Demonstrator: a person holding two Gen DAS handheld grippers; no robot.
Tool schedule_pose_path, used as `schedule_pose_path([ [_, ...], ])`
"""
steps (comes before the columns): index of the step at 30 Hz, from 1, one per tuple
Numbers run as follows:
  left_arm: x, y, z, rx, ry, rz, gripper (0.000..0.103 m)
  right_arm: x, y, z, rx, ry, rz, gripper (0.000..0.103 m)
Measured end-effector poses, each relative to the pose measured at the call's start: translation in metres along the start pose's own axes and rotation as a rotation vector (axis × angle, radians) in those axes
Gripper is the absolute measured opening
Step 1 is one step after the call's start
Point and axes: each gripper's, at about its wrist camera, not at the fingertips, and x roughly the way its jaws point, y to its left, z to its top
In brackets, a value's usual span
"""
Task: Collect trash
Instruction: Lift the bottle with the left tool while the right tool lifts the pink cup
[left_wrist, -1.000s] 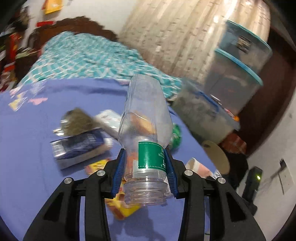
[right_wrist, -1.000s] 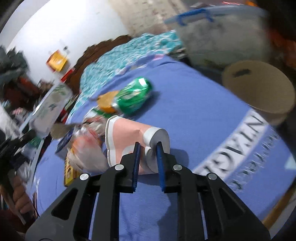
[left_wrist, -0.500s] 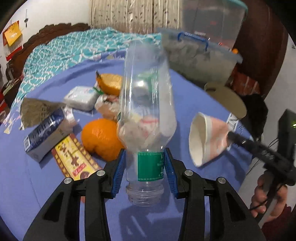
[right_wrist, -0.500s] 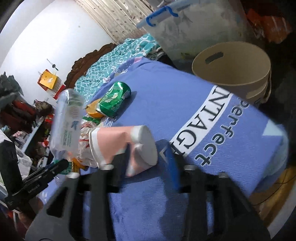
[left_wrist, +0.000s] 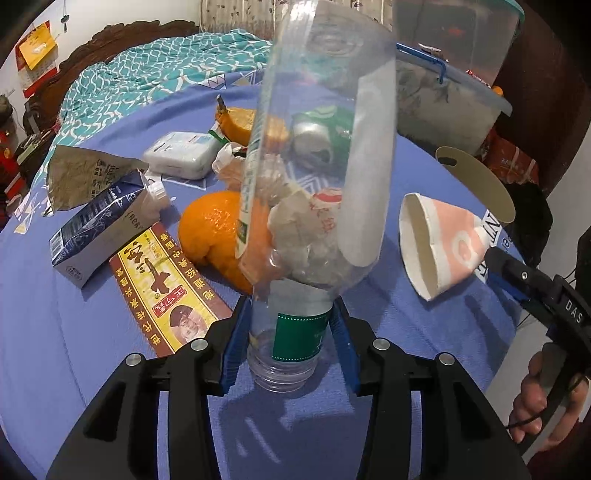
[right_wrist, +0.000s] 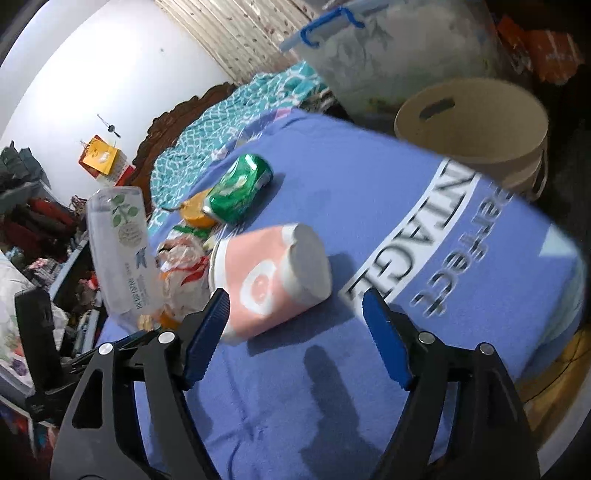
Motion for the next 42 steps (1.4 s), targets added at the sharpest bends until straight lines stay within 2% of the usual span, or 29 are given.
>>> schedule_pose_path([
  [2, 0.000, 0.000, -0.001, 0.004, 0.002, 0.008, 0.043, 0.006, 0.002, -0.004, 0.020, 0.029, 0.025, 0.077],
  [12, 0.003, -0.009, -0.003, 0.033, 0.009, 0.064, 0.045, 0.016, 0.010, -0.004, 0.036, 0.029, 0.043, 0.082],
  [27, 0.007, -0.015, -0.001, 0.055, 0.008, 0.075, 0.048, 0.040, 0.021, 0.013, 0.066, 0.015, 0.020, 0.082],
  [33, 0.009, -0.013, 0.002, 0.061, 0.009, 0.071, 0.050, 0.047, 0.019, 0.019, 0.094, 0.016, 0.016, 0.072],
  [35, 0.011, -0.014, 0.003, 0.063, 0.011, 0.065, 0.056, 0.048, 0.019, 0.019, 0.100, 0.018, 0.018, 0.062],
  [38, 0.013, -0.016, 0.006, 0.069, 0.014, 0.060, 0.058, 0.052, 0.014, 0.019, 0.121, 0.036, 0.031, 0.046],
  [42, 0.017, -0.018, 0.009, 0.077, 0.016, 0.058, 0.059, 0.054, 0.012, 0.021, 0.129, 0.042, 0.037, 0.040],
])
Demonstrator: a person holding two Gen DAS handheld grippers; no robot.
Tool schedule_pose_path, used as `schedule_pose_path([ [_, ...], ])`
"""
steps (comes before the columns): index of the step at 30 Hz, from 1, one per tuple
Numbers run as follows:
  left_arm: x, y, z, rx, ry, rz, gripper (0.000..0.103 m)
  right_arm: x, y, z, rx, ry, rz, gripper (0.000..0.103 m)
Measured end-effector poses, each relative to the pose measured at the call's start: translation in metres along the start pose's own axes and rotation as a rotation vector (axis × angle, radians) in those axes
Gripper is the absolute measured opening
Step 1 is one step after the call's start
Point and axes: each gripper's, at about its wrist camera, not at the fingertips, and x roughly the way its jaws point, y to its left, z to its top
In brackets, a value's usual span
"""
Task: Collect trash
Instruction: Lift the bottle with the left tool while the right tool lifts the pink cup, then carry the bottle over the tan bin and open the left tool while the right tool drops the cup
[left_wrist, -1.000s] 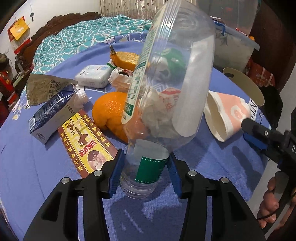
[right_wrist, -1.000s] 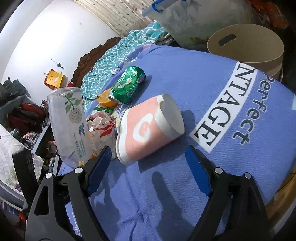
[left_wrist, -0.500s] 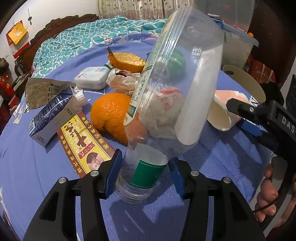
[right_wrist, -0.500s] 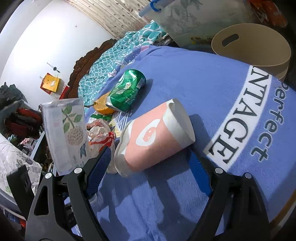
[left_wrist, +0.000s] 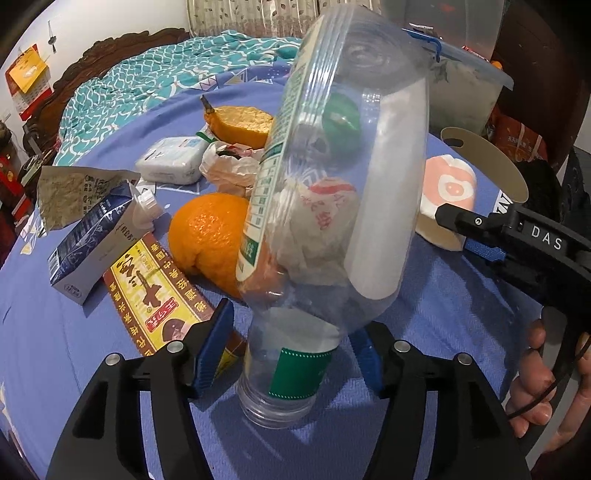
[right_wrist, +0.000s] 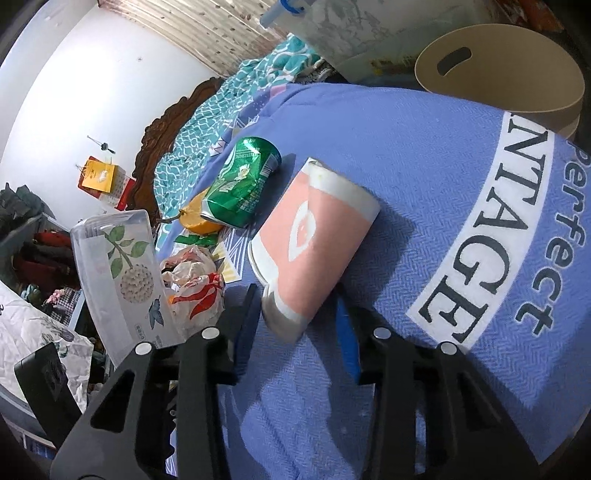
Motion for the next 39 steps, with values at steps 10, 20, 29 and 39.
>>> schedule_pose_path([
  [10, 0.009, -0.004, 0.009, 0.013, 0.004, -0.018, 0.060, -0.010, 0.006, -0.009, -0.079, -0.031, -0.040, 0.029],
  [20, -0.004, -0.006, 0.028, 0.004, -0.082, -0.172, 0.038, -0.030, -0.007, -0.001, -0.094, -0.087, -0.058, 0.028],
  [29, -0.008, -0.042, 0.060, 0.082, -0.114, -0.235, 0.038, -0.047, -0.029, 0.017, -0.072, -0.150, -0.043, 0.025],
  [39, 0.040, -0.134, 0.107, 0.287, -0.016, -0.341, 0.038, -0.078, -0.078, 0.051, 0.043, -0.248, -0.048, 0.023],
])
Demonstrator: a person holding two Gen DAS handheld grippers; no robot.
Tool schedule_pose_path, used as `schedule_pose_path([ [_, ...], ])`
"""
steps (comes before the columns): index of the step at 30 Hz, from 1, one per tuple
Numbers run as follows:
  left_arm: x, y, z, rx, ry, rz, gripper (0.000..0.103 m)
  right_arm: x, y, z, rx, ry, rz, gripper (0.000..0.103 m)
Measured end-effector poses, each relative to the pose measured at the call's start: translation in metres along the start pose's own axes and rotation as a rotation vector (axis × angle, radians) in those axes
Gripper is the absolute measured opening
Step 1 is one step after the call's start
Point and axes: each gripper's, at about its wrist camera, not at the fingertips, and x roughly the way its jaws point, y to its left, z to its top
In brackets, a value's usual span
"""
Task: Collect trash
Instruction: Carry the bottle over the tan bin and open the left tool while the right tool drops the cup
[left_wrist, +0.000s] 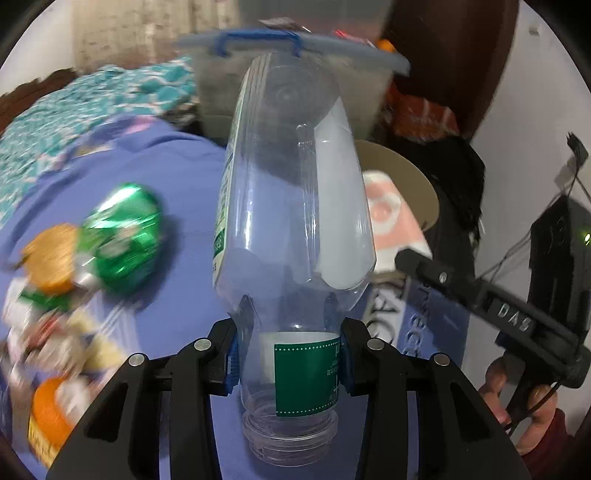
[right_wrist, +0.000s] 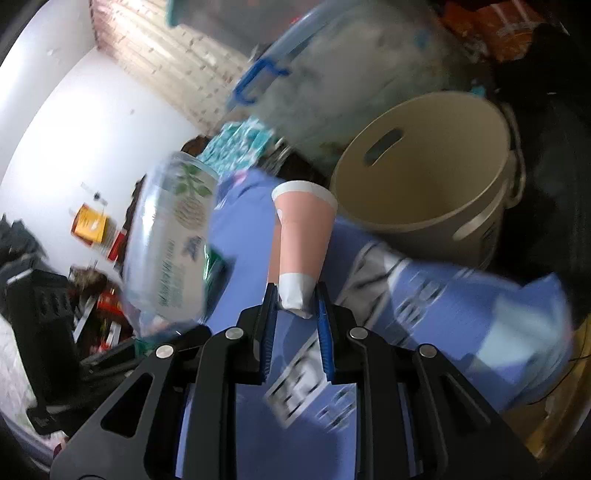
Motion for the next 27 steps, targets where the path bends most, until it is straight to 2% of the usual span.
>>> schedule_pose_path([
  [6, 0.062, -0.038, 0.043, 0.101, 0.091, -0.055, 0.038, -0.005, -0.030, 0.039, 0.070, -0.099, -0.044, 0.023],
  [7, 0.070, -0.043, 0.050, 0.111, 0.100, -0.049, 0.038, -0.005, -0.035, 0.045, 0.090, -0.111, -0.049, 0.026],
  [9, 0.084, -0.054, 0.066, 0.135, 0.092, -0.018, 0.043, -0.003, -0.050, 0.056, 0.151, -0.137, -0.076, 0.040],
  [10, 0.088, -0.058, 0.072, 0.140, 0.093, -0.009, 0.056, -0.004, -0.057, 0.060, 0.178, -0.153, -0.091, 0.060],
  [11, 0.089, -0.060, 0.076, 0.137, 0.086, -0.003, 0.064, -0.008, -0.062, 0.062, 0.195, -0.175, -0.112, 0.068],
  [12, 0.087, -0.061, 0.079, 0.136, 0.071, 0.001, 0.064, -0.018, -0.066, 0.064, 0.198, -0.223, -0.130, 0.068],
  [16, 0.073, -0.065, 0.079, 0.150, 0.033, 0.007, 0.070, -0.026, -0.069, 0.059, 0.185, -0.239, -0.149, 0.068],
  [19, 0.056, -0.060, 0.071, 0.121, 0.020, 0.000, 0.070, -0.029, -0.065, 0.050, 0.186, -0.238, -0.141, 0.068],
  [23, 0.011, -0.026, 0.041, 0.022, -0.023, -0.036, 0.070, -0.030, -0.041, 0.038, 0.119, -0.208, -0.107, 0.067],
  [27, -0.048, 0.022, -0.002, -0.090, -0.116, 0.016, 0.070, -0.016, -0.004, 0.024, 0.004, -0.125, -0.044, 0.064],
])
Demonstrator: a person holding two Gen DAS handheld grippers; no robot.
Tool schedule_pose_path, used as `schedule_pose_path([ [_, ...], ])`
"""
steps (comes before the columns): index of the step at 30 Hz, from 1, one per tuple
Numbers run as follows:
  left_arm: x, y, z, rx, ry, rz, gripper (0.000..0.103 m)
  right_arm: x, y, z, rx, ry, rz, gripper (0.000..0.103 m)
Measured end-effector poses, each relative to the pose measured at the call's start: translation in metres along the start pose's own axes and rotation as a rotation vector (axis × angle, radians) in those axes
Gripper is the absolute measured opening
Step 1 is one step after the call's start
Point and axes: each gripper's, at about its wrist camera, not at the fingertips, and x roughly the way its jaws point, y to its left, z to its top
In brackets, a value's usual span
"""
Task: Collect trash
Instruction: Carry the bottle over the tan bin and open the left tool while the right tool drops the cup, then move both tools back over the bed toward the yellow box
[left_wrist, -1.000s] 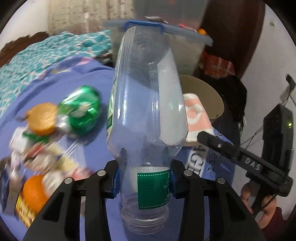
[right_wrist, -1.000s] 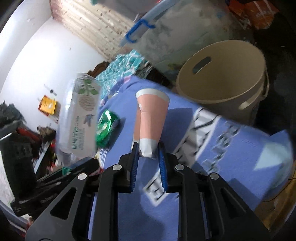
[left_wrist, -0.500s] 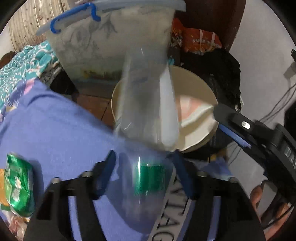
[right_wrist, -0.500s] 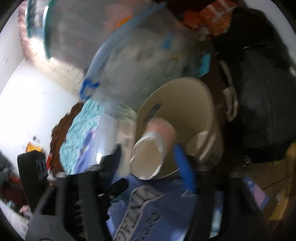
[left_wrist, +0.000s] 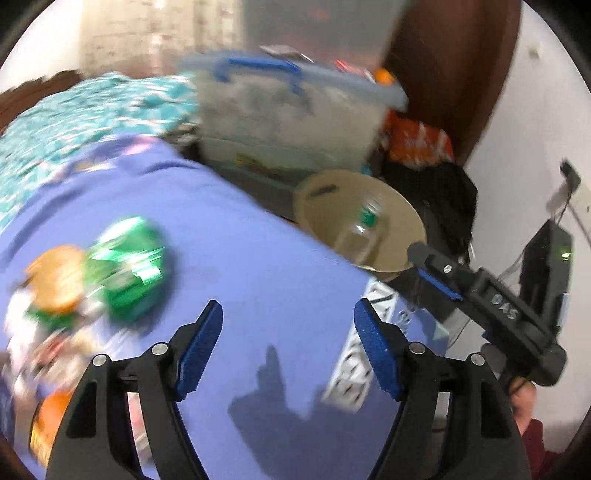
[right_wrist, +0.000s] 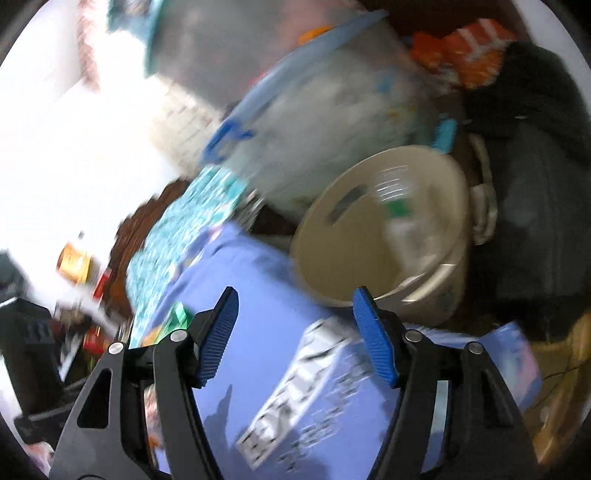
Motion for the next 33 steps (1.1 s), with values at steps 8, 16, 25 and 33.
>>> schedule_pose_path([
  [8, -0.085, 0.100, -0.066, -0.232, -0.037, 0.363, 0.070, 0.023, 0.080, -0.048, -0.179, 0.155, 0.117, 0.062],
  [16, -0.133, 0.161, -0.142, -0.366, 0.004, 0.595, 0.070, 0.037, 0.148, -0.108, -0.334, 0.299, 0.172, 0.062],
  [25, -0.172, 0.219, -0.202, -0.478, -0.004, 0.711, 0.070, 0.050, 0.217, -0.191, -0.544, 0.497, 0.223, 0.062],
  [33, -0.191, 0.250, -0.243, -0.563, 0.012, 0.765, 0.070, 0.068, 0.248, -0.239, -0.641, 0.589, 0.191, 0.062],
])
